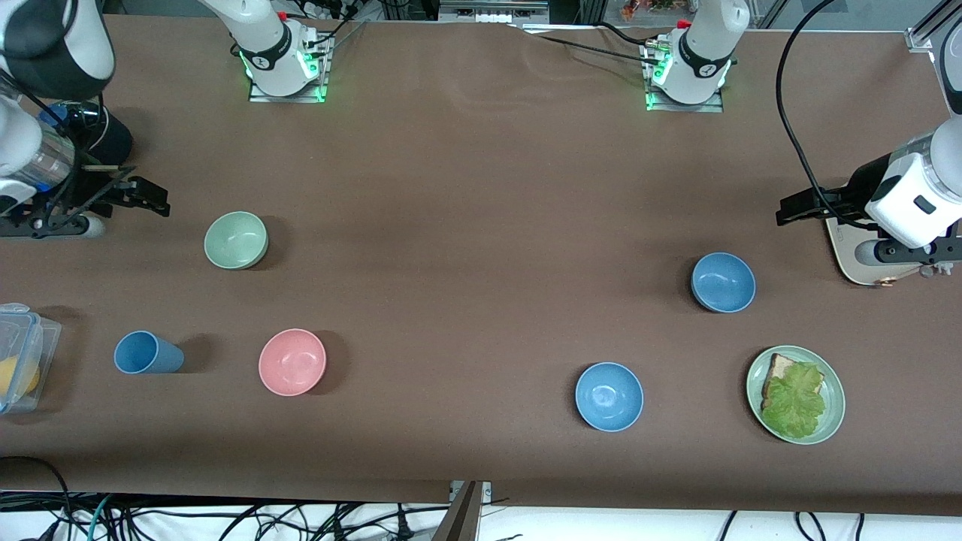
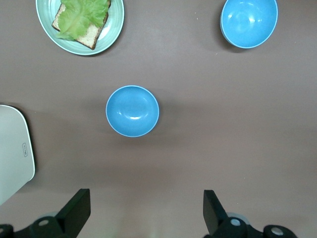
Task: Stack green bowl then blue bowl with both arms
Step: 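Reach the right gripper to the pale green bowl and grasp its rim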
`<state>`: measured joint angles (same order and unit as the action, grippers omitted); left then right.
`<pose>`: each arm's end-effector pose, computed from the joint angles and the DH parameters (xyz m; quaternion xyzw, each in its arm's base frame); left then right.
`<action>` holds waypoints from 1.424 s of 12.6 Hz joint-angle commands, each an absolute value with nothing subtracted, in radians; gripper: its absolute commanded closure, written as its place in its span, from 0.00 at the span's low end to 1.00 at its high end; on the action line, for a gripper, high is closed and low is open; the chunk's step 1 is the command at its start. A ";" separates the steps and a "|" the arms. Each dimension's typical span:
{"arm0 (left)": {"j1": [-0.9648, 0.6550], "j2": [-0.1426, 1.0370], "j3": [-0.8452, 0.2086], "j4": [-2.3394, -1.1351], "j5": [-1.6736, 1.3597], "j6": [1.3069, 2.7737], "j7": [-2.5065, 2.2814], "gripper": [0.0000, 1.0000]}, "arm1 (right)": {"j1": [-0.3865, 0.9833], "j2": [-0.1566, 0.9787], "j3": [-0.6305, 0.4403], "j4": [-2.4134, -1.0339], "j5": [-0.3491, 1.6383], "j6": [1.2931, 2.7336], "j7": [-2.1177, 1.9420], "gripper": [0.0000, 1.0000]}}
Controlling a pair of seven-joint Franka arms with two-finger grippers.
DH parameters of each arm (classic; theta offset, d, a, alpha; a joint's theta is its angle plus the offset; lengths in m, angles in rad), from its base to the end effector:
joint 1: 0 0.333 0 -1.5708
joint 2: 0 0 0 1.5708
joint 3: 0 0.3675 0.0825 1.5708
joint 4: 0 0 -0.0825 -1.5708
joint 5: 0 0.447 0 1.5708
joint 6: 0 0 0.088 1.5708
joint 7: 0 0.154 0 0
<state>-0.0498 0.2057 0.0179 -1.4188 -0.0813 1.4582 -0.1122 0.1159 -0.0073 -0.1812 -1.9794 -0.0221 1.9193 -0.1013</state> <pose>0.6671 -0.0356 0.5684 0.9950 0.0387 -0.0856 0.0327 0.6018 -0.0420 0.4440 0.9994 0.0221 -0.0272 0.0074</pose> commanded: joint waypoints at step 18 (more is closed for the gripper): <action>-0.051 0.212 0.017 -1.399 -0.068 1.443 -0.112 0.00 | 0.104 0.238 -0.265 -2.427 -0.018 2.693 -0.175 0.11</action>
